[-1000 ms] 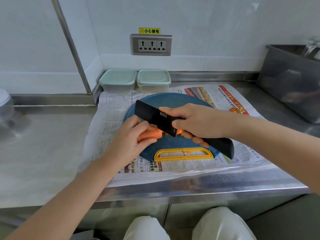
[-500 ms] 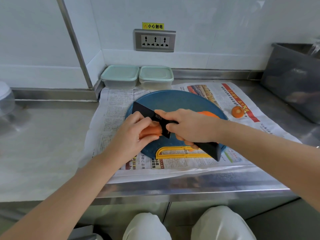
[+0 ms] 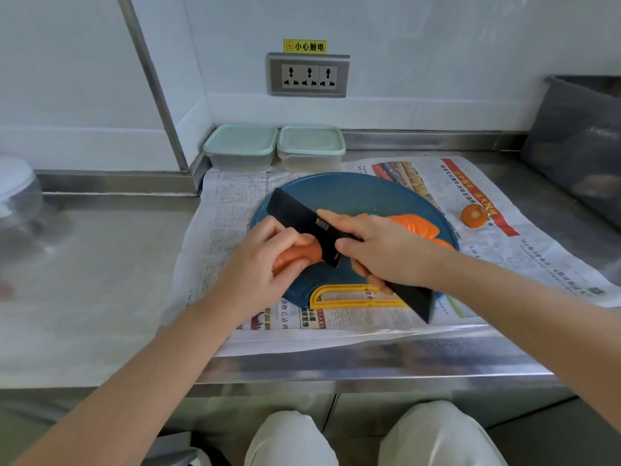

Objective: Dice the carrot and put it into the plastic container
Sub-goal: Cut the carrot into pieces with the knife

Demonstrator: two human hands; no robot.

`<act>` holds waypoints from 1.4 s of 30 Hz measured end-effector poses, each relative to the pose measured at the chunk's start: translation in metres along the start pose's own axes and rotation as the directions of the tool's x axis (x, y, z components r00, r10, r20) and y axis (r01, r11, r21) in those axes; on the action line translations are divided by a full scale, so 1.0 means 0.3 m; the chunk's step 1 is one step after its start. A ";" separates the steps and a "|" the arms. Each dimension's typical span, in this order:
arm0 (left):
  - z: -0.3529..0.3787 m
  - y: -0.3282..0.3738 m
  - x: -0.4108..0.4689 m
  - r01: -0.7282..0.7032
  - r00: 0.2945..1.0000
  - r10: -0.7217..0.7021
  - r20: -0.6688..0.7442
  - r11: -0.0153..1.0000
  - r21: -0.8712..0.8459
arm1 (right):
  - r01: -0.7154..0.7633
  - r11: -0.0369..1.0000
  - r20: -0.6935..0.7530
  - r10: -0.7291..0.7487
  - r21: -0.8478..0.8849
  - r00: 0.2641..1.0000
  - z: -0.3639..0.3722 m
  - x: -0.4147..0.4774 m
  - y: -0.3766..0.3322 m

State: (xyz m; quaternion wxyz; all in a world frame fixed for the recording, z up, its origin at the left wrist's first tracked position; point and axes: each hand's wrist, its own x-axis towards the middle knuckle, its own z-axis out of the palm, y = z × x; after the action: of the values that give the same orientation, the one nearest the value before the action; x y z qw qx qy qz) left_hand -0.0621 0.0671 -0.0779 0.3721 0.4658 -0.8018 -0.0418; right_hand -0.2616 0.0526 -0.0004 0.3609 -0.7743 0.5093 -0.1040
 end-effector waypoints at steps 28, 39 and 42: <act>0.008 -0.006 -0.004 0.030 1.000 -0.030 0.009 1.000 0.004 | 0.043 0.991 0.047 -0.038 -0.128 0.998 -0.102 -0.071 -0.051; 0.003 0.005 0.003 0.025 1.000 -0.025 0.013 0.999 -0.028 | 0.040 0.975 0.094 -0.020 -0.216 0.995 -0.074 -0.018 -0.063; 0.000 0.007 0.004 0.044 0.999 -0.044 0.026 0.999 -0.011 | 0.053 0.972 0.087 -0.034 -0.227 0.996 -0.055 -0.002 -0.059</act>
State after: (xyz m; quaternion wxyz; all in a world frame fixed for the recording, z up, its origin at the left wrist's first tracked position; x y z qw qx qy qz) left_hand -0.0639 0.0672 -0.0765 0.3635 0.4803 -0.7959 -0.0608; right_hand -0.2579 0.0497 0.0234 0.2875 -0.8253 0.4855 -0.0201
